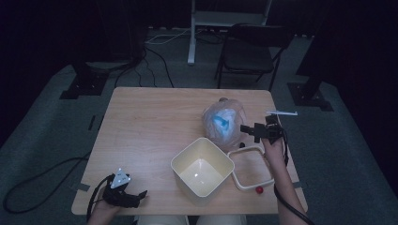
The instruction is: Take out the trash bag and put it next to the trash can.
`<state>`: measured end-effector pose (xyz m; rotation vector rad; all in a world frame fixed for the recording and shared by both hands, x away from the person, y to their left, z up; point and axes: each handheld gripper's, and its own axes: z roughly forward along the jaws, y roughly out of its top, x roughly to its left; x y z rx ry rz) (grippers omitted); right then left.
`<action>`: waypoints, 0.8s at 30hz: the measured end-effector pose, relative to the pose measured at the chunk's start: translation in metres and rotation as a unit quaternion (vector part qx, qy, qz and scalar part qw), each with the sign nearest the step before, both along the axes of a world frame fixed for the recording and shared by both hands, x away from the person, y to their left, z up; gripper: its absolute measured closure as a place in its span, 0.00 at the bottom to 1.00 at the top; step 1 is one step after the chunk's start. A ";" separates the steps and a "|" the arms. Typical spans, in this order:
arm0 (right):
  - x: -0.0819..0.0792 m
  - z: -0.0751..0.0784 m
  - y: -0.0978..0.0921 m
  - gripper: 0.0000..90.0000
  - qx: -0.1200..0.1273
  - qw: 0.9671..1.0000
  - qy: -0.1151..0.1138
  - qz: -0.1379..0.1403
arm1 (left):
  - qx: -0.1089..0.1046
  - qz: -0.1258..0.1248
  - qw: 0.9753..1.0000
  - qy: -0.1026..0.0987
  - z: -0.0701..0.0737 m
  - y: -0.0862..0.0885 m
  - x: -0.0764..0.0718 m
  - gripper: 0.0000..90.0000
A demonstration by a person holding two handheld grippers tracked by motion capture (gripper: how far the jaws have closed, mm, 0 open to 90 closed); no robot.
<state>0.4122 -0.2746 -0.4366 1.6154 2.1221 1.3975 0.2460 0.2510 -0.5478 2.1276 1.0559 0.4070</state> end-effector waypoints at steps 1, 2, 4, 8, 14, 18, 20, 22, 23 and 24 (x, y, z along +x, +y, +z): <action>-0.003 -0.001 -0.001 0.15 0.001 1.000 -0.002 0.001 | -0.002 0.000 1.000 0.001 0.000 0.000 0.000 0.00; -0.006 -0.002 -0.003 0.15 0.003 1.000 -0.003 0.000 | -0.003 -0.002 1.000 0.002 0.000 0.000 0.000 0.00; -0.012 -0.005 -0.005 0.15 0.002 1.000 -0.005 0.002 | -0.003 -0.005 1.000 0.003 0.000 0.000 0.001 0.00; -0.024 -0.008 -0.006 0.15 0.001 1.000 -0.010 0.009 | 0.000 -0.006 1.000 0.003 0.000 0.000 0.000 0.00; -0.046 -0.010 -0.009 0.15 -0.001 0.999 -0.028 0.017 | -0.003 -0.006 1.000 0.004 0.000 0.001 0.000 0.00; -0.057 -0.015 -0.014 0.15 0.015 0.999 -0.029 0.028 | 0.000 -0.005 1.000 0.004 -0.001 0.001 0.001 0.00; -0.061 -0.018 -0.016 0.15 0.011 0.999 -0.034 0.027 | -0.001 -0.005 1.000 0.004 -0.001 0.001 0.001 0.01; -0.065 -0.022 -0.018 0.15 0.009 0.999 -0.036 0.022 | -0.001 -0.004 1.000 0.004 -0.001 0.001 0.001 0.00; -0.067 -0.023 -0.019 0.15 0.009 0.999 -0.036 0.019 | -0.001 -0.005 1.000 0.004 -0.001 0.001 0.001 0.00; -0.069 -0.025 -0.019 0.15 0.006 0.999 -0.034 0.017 | 0.000 -0.005 1.000 0.004 -0.001 0.001 0.001 0.00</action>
